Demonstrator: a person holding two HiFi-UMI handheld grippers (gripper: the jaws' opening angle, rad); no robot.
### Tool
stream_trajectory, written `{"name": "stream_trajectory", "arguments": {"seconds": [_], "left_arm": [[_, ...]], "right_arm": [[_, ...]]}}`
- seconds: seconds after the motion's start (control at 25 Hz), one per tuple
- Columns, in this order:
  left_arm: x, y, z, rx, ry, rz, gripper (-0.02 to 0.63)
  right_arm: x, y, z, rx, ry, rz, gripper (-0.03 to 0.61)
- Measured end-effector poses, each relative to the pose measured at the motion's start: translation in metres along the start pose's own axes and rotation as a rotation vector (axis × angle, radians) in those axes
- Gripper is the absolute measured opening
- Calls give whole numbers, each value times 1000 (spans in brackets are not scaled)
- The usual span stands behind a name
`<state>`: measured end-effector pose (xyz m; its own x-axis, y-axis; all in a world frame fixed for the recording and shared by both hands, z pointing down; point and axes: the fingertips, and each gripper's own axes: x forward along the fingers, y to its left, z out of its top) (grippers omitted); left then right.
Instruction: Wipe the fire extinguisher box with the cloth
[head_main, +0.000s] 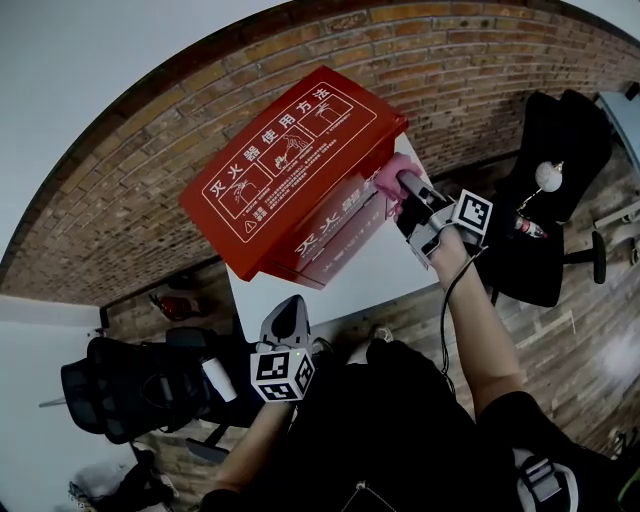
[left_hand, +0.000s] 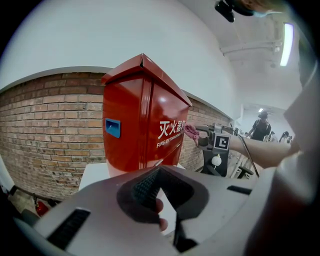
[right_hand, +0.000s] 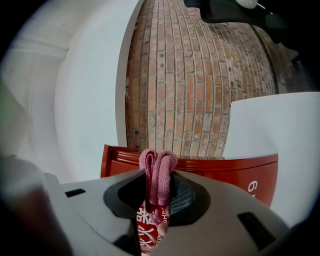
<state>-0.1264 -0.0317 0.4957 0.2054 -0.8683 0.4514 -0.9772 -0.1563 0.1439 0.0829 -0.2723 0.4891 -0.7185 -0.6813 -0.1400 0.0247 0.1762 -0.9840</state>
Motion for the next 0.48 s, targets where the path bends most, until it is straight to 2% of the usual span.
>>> {"name": "stream_trajectory", "arguments": {"seconds": [0.48], "left_arm": [[0,1,-6,-16,14,9,28]], "right_arm": [[-4,-32,-2,-28,-6,-44,110]]}}
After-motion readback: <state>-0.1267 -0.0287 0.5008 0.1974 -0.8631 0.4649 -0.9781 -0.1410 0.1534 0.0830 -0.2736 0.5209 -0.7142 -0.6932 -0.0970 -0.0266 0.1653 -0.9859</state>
